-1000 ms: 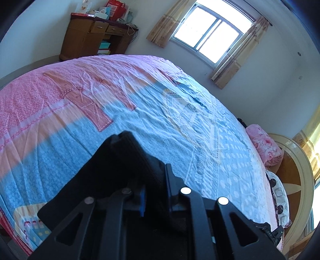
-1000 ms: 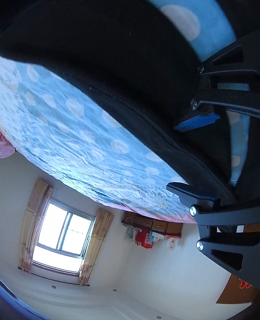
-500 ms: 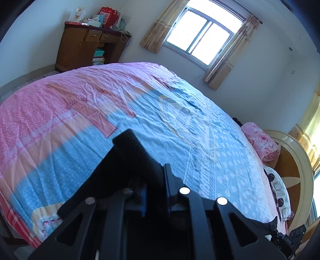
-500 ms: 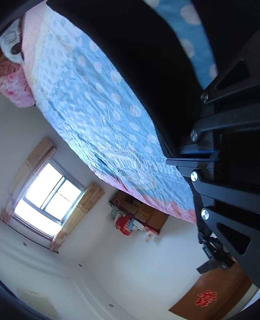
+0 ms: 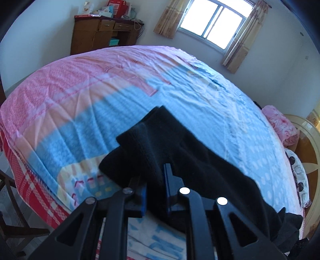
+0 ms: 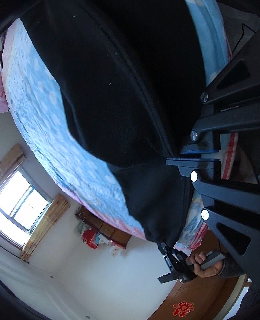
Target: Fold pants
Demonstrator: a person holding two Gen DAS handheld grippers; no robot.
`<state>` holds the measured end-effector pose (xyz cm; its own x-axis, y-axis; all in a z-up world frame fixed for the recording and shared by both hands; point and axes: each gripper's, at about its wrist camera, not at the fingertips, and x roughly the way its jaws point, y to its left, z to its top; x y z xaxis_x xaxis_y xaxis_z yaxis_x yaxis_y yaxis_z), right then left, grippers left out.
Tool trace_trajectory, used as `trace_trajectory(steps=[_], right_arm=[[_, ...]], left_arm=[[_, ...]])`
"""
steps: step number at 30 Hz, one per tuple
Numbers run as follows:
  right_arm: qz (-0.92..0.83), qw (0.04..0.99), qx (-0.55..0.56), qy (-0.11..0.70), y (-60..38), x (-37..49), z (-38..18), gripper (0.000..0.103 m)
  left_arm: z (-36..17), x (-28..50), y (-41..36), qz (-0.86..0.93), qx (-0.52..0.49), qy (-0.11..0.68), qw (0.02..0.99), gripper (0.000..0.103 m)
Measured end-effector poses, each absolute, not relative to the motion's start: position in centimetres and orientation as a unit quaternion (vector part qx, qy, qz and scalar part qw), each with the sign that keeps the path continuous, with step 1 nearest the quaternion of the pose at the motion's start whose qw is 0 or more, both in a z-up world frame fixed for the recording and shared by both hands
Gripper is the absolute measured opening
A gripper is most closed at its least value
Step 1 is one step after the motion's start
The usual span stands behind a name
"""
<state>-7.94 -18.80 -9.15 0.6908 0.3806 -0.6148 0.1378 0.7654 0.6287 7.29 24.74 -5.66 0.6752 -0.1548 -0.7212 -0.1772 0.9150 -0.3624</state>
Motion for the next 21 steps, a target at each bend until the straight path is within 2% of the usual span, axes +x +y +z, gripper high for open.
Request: trace_trajectory(steps=[4, 9, 13, 15, 16, 17, 19, 20, 21], right_arm=[[0.064, 0.847, 0.344, 0.399, -18.8, -7.7, -10.3, 0.003], [0.068, 0.86, 0.328, 0.386, -18.2, -8.2, -9.1, 0.003], [0.056, 0.85, 0.334, 0.403, -18.0, -8.3, -10.7, 0.003], [0.058, 0.844, 0.357, 0.397, -18.3, -8.5, -11.7, 0.003], [0.06, 0.844, 0.358, 0.395, -18.5, -8.5, -11.6, 0.004], [0.062, 0.844, 0.356, 0.397, -18.5, -8.3, -11.4, 0.005], [0.064, 0.839, 0.36, 0.403, -18.6, -8.1, -11.2, 0.008], [0.065, 0.833, 0.372, 0.406, -18.7, -7.9, -11.2, 0.012], [0.069, 0.826, 0.385, 0.406, -18.9, -7.9, -11.2, 0.021]], left_arm=[[-5.8, 6.9, 25.0, -0.001, -0.212, 0.395, 0.894, 0.015], [-5.0, 6.9, 25.1, 0.006, -0.182, 0.39, 0.903, 0.015], [-5.6, 6.8, 24.7, 0.033, -0.158, 0.398, 0.903, 0.02], [-5.2, 6.3, 24.5, 0.052, -0.146, 0.399, 0.904, 0.025], [-5.0, 6.1, 24.5, 0.065, -0.141, 0.398, 0.904, 0.033], [-4.6, 5.7, 24.6, 0.085, -0.134, 0.394, 0.905, 0.045], [-3.5, 4.6, 24.8, 0.158, -0.108, 0.374, 0.907, 0.057], [-2.9, 4.0, 24.9, 0.192, -0.094, 0.362, 0.908, 0.057], [-2.2, 3.5, 25.1, 0.217, -0.082, 0.349, 0.908, 0.057]])
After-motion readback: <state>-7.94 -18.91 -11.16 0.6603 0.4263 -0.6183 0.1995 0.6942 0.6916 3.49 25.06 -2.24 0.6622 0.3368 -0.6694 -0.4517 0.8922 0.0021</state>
